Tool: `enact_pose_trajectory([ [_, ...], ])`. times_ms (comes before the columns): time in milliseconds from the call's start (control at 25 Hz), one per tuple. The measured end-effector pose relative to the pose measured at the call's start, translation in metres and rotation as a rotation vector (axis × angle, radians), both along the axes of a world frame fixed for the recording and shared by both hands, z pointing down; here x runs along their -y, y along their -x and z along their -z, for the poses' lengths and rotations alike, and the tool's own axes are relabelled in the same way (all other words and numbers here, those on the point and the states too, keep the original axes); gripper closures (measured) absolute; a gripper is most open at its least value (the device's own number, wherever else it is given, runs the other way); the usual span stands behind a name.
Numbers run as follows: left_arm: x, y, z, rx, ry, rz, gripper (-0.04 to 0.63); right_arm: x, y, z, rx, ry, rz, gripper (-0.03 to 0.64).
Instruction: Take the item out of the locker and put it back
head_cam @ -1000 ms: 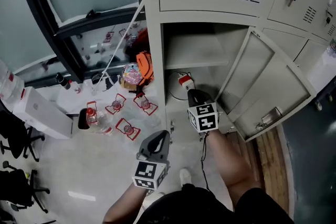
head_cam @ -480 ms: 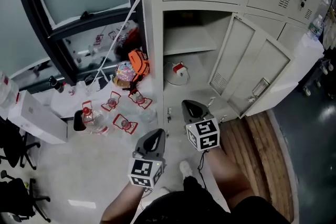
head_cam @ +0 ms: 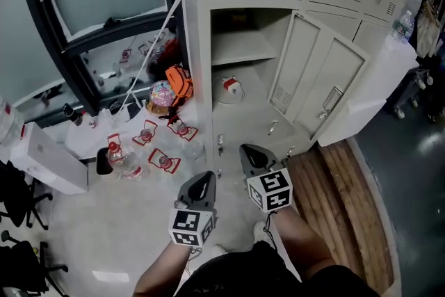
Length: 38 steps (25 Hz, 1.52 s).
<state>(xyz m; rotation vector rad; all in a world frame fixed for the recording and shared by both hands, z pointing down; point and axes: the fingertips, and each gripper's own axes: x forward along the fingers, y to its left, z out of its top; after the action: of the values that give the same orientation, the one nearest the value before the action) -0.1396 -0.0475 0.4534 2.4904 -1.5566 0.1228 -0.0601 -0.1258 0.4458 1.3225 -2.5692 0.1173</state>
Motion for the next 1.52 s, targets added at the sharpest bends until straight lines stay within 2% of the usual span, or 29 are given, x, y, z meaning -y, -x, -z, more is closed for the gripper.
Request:
enact_pose_trajectory([
  [400,-0.009,-0.034,-0.001,0.007,0.006,0.055,0.588,-0.028,-0.035,0.005,0.007,-0.008,0.057,0.617],
  [960,-0.022,-0.127,-0.003,0.039,0.023,0.147,0.588,-0.046,-0.112,-0.001,0.045,0.015,0.184,0.617],
  [1520,-0.040,-0.157,-0.012,0.053,0.033,0.232,0.588,-0.058,-0.136,-0.010,0.056,0.023,0.277,0.618],
])
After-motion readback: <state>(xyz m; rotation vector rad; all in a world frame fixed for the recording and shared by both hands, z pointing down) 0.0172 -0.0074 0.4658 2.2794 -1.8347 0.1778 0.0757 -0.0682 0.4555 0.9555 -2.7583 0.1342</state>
